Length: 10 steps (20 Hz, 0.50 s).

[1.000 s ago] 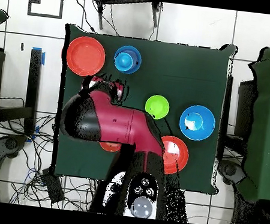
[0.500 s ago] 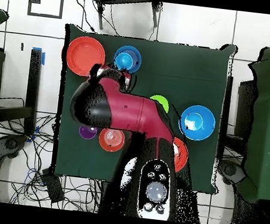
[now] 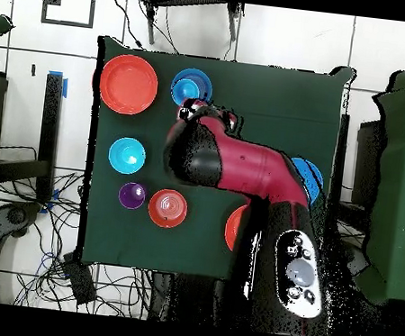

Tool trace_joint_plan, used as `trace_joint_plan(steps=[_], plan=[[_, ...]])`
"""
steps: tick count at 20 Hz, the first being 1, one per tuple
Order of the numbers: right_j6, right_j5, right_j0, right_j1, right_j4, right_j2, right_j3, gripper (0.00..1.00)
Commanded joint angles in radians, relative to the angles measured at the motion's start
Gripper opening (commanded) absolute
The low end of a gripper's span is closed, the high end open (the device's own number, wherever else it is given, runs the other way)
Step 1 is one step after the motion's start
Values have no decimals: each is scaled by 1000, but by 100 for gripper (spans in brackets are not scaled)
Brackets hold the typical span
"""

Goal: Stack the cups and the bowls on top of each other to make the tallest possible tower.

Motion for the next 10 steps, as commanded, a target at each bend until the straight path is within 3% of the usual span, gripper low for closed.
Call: trace_joint_plan(steps=[1,10], plan=[[-170,83,-84,55,-131,169,65,100],[-149,135,-118,12,-190,205,85,100]])
